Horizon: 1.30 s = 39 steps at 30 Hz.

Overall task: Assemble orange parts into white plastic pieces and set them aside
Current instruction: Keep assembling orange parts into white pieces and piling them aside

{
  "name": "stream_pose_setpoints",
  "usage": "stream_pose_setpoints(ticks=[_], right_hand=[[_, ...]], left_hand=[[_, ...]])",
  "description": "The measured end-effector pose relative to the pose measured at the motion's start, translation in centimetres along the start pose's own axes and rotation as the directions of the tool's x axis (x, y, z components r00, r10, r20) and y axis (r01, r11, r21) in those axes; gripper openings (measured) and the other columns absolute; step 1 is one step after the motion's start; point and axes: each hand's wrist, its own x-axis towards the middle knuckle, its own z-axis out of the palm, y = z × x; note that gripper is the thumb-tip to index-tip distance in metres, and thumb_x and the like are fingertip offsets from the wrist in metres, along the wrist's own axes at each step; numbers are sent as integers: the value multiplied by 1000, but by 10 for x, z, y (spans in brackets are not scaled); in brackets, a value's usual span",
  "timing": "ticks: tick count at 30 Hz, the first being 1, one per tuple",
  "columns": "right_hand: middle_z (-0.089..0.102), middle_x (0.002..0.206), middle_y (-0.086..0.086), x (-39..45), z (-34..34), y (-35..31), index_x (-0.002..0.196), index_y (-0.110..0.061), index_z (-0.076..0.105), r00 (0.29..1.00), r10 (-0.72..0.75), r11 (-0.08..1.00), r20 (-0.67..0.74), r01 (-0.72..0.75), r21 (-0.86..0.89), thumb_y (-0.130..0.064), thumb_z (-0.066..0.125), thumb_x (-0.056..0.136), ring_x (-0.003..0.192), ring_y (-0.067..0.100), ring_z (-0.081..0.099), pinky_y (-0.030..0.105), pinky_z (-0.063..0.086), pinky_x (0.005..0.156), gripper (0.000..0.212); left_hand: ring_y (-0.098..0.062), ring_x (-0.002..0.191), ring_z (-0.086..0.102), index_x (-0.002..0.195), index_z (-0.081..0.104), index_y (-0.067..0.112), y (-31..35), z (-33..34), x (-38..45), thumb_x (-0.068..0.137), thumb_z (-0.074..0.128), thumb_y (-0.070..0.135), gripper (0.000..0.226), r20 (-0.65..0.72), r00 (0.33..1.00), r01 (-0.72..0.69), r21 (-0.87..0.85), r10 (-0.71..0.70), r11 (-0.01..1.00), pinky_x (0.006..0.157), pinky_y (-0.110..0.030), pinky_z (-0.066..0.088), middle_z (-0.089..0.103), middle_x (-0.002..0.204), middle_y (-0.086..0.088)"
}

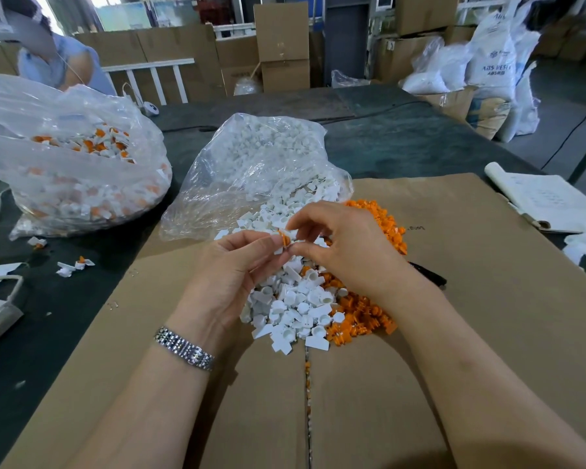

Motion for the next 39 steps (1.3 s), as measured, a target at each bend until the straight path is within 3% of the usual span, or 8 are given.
stream_pose_setpoints(ticks=[6,12,15,19,25,29,33,39], right_hand=[[52,97,-2,-8,-23,28,100,-20,51,847,531,746,8,-463,-479,-60,75,77,86,17,52,37,46,71,52],[45,75,1,-12,-22,24,74,-17,41,789,613,660,40,-484,-575,-52,71,83,73,21,46,32,34,58,46],[47,70,1,-11,-26,17,73,-15,48,803,594,710,49,-494,-502,-43,64,89,60,16,43,31,26,50,36],[63,75,14,-8,-42,1,96,-4,66,824,560,822,85,-539,-184,-32,57,95,62,29,59,35,41,55,30],[65,86,10,-10,-35,-30,102,-2,63,680,488,717,547,-670,193,-16,55,100,72,18,67,30,62,67,15],[65,92,11,-10,-20,-36,110,-1,59,694,478,720,538,-661,213,-20,55,101,78,18,67,42,63,79,21],[66,90,8,-10,-15,-43,103,-8,59,704,474,722,528,-654,224,-27,52,103,71,14,70,27,60,60,20],[66,78,10,-12,-6,-45,94,-5,59,770,465,827,436,-554,95,-42,46,104,55,13,66,37,56,66,41]], left_hand=[[-31,97,77,90,75,0,2,-4,1,72,83,6,21,-46,999,6,-36,-8,999,74,-25,62,77,104,-22],[-15,65,74,86,76,8,4,-5,2,64,85,17,25,-95,995,-22,37,25,999,50,-18,55,77,81,-8],[-14,66,74,94,72,5,5,-3,0,68,83,17,31,-84,996,-24,25,26,999,50,-17,54,78,82,-6],[-13,72,75,98,72,4,5,-4,-2,79,80,14,23,-71,996,-54,18,55,998,54,-17,54,77,87,-5],[-15,72,74,92,73,6,6,-3,-3,84,78,8,10,-74,990,-119,-11,118,993,55,-18,54,78,92,-9],[-14,69,74,88,73,7,6,-2,-2,85,78,6,5,-79,988,-133,22,135,991,51,-17,52,77,87,-9],[-13,66,72,81,70,10,3,1,-3,85,77,5,9,-80,983,-158,69,163,985,48,-17,47,76,81,-7],[-12,64,71,87,71,3,3,-1,-2,89,73,3,3,-90,981,-162,103,171,981,52,-17,51,75,74,-6]])
